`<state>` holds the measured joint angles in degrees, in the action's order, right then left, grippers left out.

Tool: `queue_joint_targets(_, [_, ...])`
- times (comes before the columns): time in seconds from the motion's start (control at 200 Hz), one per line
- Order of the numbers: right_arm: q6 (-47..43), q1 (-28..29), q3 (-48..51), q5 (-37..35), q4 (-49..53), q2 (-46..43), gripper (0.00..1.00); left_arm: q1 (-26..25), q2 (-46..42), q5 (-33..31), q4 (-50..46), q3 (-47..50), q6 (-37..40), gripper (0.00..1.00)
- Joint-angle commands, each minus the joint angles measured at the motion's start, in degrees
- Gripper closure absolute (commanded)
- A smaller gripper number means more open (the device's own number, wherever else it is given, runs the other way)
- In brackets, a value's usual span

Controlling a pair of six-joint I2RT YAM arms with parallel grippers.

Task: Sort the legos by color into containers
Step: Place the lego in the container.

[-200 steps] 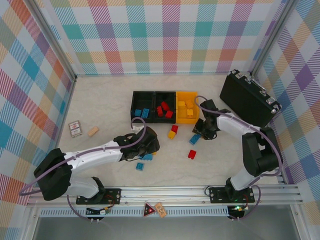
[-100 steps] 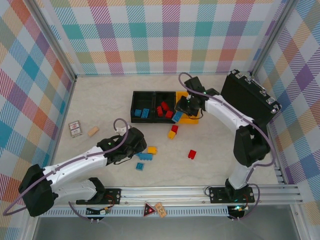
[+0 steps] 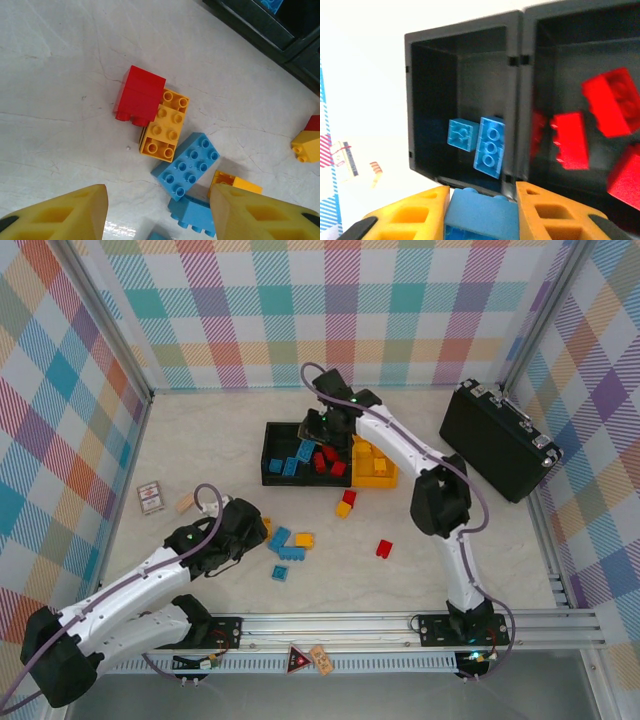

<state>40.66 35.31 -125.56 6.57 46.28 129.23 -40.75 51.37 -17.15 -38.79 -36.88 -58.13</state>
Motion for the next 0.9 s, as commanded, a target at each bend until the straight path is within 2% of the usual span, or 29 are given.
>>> queue_joint_targets(0.0, [-1.5,0.6,-7.9,2.1,4.8,5.2,0.73,0.7,-1.4,0.2,-1.6,1.0,-0.8,0.44])
queue_joint_targets(0.185, [-2.7,1.1,-18.8,4.1,4.9,13.4,0.72,0.7,-2.0,0.6,-1.6,1.2,-0.9,0.44])
queue_joint_targets(0.485, [-4.9,1.3,-26.9,5.7,1.0,20.1,0.7,0.7,-4.1,1.1,-1.6,2.7,-2.0,0.44])
queue_joint_targets(0.6, [-5.1,1.7,-27.7,5.5,0.4,21.0,0.63,0.7,-4.8,1.0,-1.8,3.0,-2.3,0.44])
queue_joint_targets(0.695, [-5.6,1.9,-27.7,4.8,0.6,20.8,0.52,0.7,-5.2,1.0,-2.0,3.0,-2.4,0.44])
queue_joint_targets(0.895, [-7.3,2.1,-27.7,3.6,1.5,18.8,0.49,0.7,-4.6,1.3,-1.8,2.3,-2.1,0.44])
